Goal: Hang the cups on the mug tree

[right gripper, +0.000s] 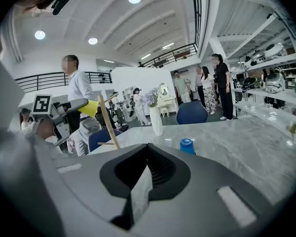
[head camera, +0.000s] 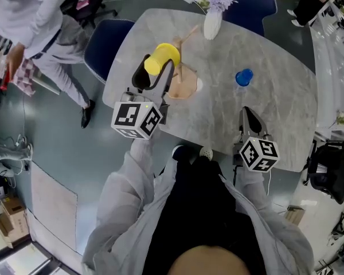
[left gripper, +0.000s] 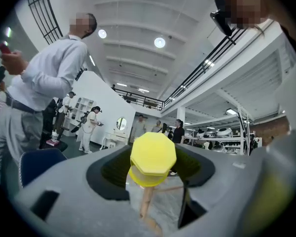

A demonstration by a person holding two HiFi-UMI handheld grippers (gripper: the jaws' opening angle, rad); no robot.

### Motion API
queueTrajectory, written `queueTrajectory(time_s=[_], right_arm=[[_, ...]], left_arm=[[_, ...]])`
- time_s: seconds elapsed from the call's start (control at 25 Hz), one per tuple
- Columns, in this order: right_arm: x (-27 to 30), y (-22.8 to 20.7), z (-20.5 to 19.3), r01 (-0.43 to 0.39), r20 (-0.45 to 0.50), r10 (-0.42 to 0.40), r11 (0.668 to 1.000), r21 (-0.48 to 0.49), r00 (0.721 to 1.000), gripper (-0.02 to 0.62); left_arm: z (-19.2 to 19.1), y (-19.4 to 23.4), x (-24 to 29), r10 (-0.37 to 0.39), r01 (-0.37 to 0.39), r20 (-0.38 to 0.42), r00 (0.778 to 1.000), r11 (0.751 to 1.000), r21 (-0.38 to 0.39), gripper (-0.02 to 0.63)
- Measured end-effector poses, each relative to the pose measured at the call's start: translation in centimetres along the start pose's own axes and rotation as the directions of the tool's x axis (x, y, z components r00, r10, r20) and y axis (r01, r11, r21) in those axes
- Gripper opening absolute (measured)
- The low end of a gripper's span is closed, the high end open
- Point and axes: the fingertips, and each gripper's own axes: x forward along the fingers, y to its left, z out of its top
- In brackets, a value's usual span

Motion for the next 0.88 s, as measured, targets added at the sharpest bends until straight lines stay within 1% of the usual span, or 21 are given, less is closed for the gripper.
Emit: queueTrajectory(time_s=[0.12,0.32,0.4,0.56,0.72,0.88], right_arm=[[0.0,-0.2,-0.1,0.004,-0.003,-0.004,1.000,0.001,1.000,0.008],[0.1,-0.2,-0.1,0.008,0.004,-0.008,1.000,0.002,1.000,0.008],[0.0,-0.3,0.2,0.010,0.013,-0.010,1.000,0.005,1.000,0.008],[-0.1,-0.8,1.0,0.023,0.034,-0.023,1.000,0.009,0.999,0.009],[-0.7,-2.1,1.6,0.050,0.054,-0.051,0.999,0.018,0.997,0.008],[-1.5,-3.8,2.2,0.083,0.077,-0.086,0.996,0.034,0.993,0.008]], left_arm=[[-0.2,-0.1,0.1,-0.008,0.008,-0.005,1.000,1.000,-0.001,0.264],[-0.7,-0.3,-0.2,-0.025,0.025,-0.030,0.999,1.000,0.001,0.360],[-1.1,-0.4,-0.7,-0.026,0.026,-0.041,0.999,1.000,-0.009,0.382],[-2.8,-1.0,-2.1,-0.035,0.032,-0.089,0.995,0.999,-0.026,0.385],[-5.6,-2.1,-3.3,-0.044,0.036,-0.155,0.987,0.998,-0.056,0.384],[-8.8,-4.6,-3.9,-0.097,0.079,-0.227,0.969,0.993,-0.084,0.382]])
